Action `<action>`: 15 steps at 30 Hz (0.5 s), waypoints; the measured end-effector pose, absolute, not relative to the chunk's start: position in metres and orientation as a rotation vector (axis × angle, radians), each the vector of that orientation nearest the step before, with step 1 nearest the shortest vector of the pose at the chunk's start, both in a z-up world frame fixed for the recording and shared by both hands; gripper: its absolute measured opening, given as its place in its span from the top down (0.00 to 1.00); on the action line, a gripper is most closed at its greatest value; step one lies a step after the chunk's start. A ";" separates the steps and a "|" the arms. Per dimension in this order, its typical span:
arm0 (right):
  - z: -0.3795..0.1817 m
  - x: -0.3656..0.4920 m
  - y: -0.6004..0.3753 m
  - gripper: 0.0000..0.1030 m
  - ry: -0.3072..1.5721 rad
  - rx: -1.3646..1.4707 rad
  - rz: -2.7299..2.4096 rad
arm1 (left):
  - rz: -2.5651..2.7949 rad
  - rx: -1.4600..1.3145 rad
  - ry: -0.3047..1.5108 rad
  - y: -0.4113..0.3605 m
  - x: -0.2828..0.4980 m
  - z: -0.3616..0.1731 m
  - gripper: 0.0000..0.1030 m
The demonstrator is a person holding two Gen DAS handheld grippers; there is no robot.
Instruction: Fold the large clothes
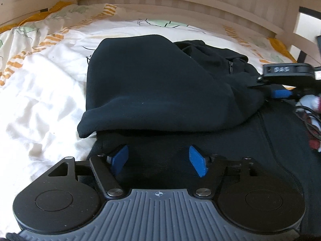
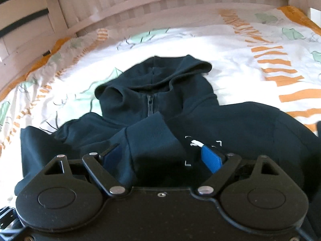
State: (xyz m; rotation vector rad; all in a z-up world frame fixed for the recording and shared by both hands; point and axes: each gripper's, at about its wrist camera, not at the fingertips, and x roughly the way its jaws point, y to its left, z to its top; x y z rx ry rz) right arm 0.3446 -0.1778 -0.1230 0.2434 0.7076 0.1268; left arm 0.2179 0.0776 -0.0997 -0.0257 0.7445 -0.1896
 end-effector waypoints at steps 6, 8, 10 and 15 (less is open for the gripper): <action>-0.110 0.332 -0.172 0.72 0.670 0.235 0.194 | -0.195 -0.034 0.749 0.076 0.219 -0.103 0.34; -0.095 0.314 -0.172 0.72 0.621 0.206 0.204 | -0.197 -0.032 0.751 0.075 0.221 -0.104 0.34; -0.083 0.295 -0.177 0.72 0.585 0.185 0.183 | -0.196 -0.032 0.751 0.074 0.222 -0.104 0.33; -0.081 0.257 -0.215 0.72 0.614 0.253 0.063 | -0.193 -0.019 0.752 0.072 0.224 -0.104 0.33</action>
